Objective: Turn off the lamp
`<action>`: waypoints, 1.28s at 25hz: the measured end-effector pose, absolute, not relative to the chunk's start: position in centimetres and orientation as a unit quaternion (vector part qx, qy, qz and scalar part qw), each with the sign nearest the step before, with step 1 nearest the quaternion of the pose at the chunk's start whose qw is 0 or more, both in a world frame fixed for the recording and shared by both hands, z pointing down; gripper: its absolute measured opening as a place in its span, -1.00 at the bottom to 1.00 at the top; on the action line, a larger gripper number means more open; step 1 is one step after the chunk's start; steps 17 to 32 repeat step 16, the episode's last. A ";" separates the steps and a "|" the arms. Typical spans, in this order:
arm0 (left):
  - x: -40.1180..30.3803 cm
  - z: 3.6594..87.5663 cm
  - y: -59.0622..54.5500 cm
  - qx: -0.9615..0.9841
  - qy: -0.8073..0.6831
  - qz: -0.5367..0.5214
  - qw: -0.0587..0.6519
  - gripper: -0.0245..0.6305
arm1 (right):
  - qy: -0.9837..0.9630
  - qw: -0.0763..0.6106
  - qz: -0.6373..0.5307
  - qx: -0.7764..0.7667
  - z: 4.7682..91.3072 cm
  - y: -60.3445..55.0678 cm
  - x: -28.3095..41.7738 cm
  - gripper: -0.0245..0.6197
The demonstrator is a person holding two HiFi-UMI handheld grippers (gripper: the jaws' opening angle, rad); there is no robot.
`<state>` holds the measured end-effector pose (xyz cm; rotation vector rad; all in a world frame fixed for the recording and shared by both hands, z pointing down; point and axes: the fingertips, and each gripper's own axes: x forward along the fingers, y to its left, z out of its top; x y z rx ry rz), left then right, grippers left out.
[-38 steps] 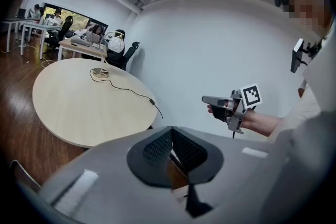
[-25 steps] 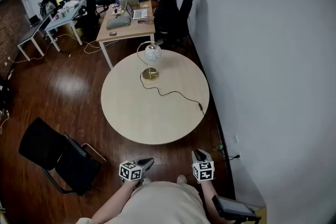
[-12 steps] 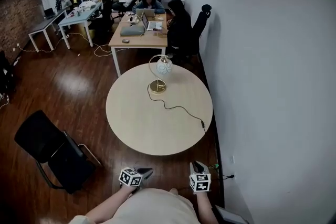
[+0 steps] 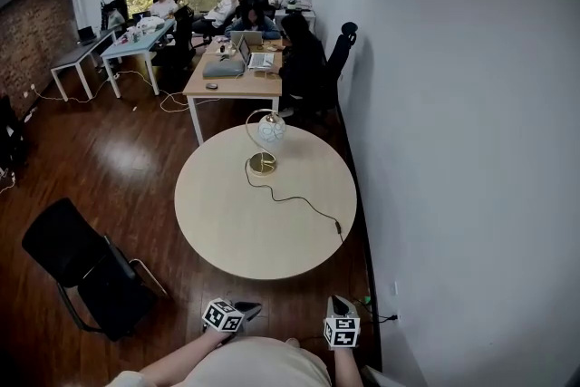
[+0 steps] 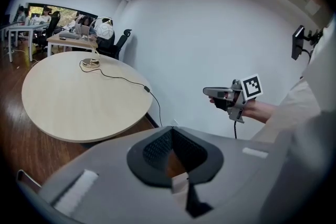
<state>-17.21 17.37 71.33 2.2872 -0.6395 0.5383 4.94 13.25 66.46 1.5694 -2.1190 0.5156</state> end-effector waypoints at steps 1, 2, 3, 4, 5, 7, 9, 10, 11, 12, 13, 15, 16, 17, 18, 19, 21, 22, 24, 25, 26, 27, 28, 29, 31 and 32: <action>-16.6 71.3 17.5 0.882 -0.245 0.210 0.344 -0.92 | -0.768 0.223 0.190 0.569 66.6 13.5 5.5 -0.91; -16.0 71.2 17.7 0.882 -0.243 0.213 0.342 -0.92 | -0.768 0.220 0.194 0.570 66.8 13.8 6.0 -0.91; -15.3 71.2 17.9 0.883 -0.241 0.215 0.341 -0.92 | -0.768 0.218 0.197 0.569 66.9 14.1 6.6 -0.91; -14.6 71.3 18.1 0.883 -0.239 0.218 0.340 -0.92 | -0.768 0.217 0.199 0.569 67.1 14.3 7.3 -0.91; -13.8 71.4 18.3 0.883 -0.237 0.221 0.340 -0.92 | -0.768 0.216 0.200 0.569 67.3 14.5 7.9 -0.91; -12.4 71.7 18.6 0.882 -0.234 0.226 0.341 -0.92 | -0.768 0.213 0.201 0.570 67.7 14.8 9.2 -0.91; -10.9 71.7 19.0 0.882 -0.231 0.230 0.341 -0.92 | -0.768 0.211 0.201 0.571 67.7 15.2 10.6 -0.91; -10.1 71.7 19.3 0.882 -0.229 0.232 0.340 -0.92 | -0.767 0.211 0.201 0.572 67.7 15.5 11.3 -0.91; -9.3 71.7 19.5 0.882 -0.228 0.233 0.340 -0.92 | -0.766 0.211 0.201 0.572 67.7 15.8 12.1 -0.91; -8.5 71.8 19.8 0.883 -0.227 0.233 0.339 -0.92 | -0.766 0.212 0.201 0.573 67.8 16.1 12.9 -0.91; -7.7 71.9 20.0 0.883 -0.227 0.232 0.339 -0.92 | -0.765 0.214 0.201 0.573 68.0 16.3 13.7 -0.91; -6.1 72.2 20.5 0.884 -0.226 0.230 0.339 -0.92 | -0.764 0.217 0.201 0.574 68.4 16.8 15.2 -0.91; -5.3 72.3 20.7 0.884 -0.226 0.230 0.338 -0.92 | -0.763 0.219 0.201 0.574 68.6 17.0 16.0 -0.91; -5.3 72.3 20.7 0.884 -0.226 0.230 0.338 -0.92 | -0.763 0.219 0.201 0.574 68.6 17.0 16.0 -0.91; -5.3 72.3 20.7 0.884 -0.226 0.230 0.338 -0.92 | -0.763 0.219 0.201 0.574 68.6 17.0 16.0 -0.91; -5.3 72.3 20.7 0.884 -0.226 0.230 0.338 -0.92 | -0.763 0.219 0.201 0.574 68.6 17.0 16.0 -0.91; -5.3 72.3 20.7 0.884 -0.226 0.230 0.338 -0.92 | -0.763 0.219 0.201 0.574 68.6 17.0 16.0 -0.91; -5.3 72.3 20.7 0.884 -0.226 0.230 0.338 -0.92 | -0.763 0.219 0.201 0.574 68.6 17.0 16.0 -0.91; -5.3 72.3 20.7 0.884 -0.226 0.230 0.338 -0.92 | -0.763 0.219 0.201 0.574 68.6 17.0 16.0 -0.91; -5.3 72.3 20.7 0.884 -0.226 0.230 0.338 -0.92 | -0.763 0.219 0.201 0.574 68.6 17.0 16.0 -0.91; -5.3 72.3 20.7 0.884 -0.226 0.230 0.338 -0.92 | -0.763 0.219 0.201 0.574 68.6 17.0 16.0 -0.91; -5.3 72.3 20.7 0.884 -0.226 0.230 0.338 -0.92 | -0.763 0.219 0.201 0.574 68.6 17.0 16.0 -0.91; -5.3 72.3 20.7 0.884 -0.226 0.230 0.338 -0.92 | -0.763 0.219 0.201 0.574 68.6 17.0 16.0 -0.91; -5.3 72.3 20.7 0.884 -0.226 0.230 0.338 -0.92 | -0.763 0.219 0.201 0.574 68.6 17.0 16.0 -0.91; -5.3 72.3 20.7 0.884 -0.226 0.230 0.338 -0.92 | -0.763 0.219 0.201 0.574 68.6 17.0 16.0 -0.91; -5.3 72.3 20.7 0.884 -0.226 0.230 0.338 -0.92 | -0.763 0.219 0.201 0.574 68.6 17.0 16.0 -0.91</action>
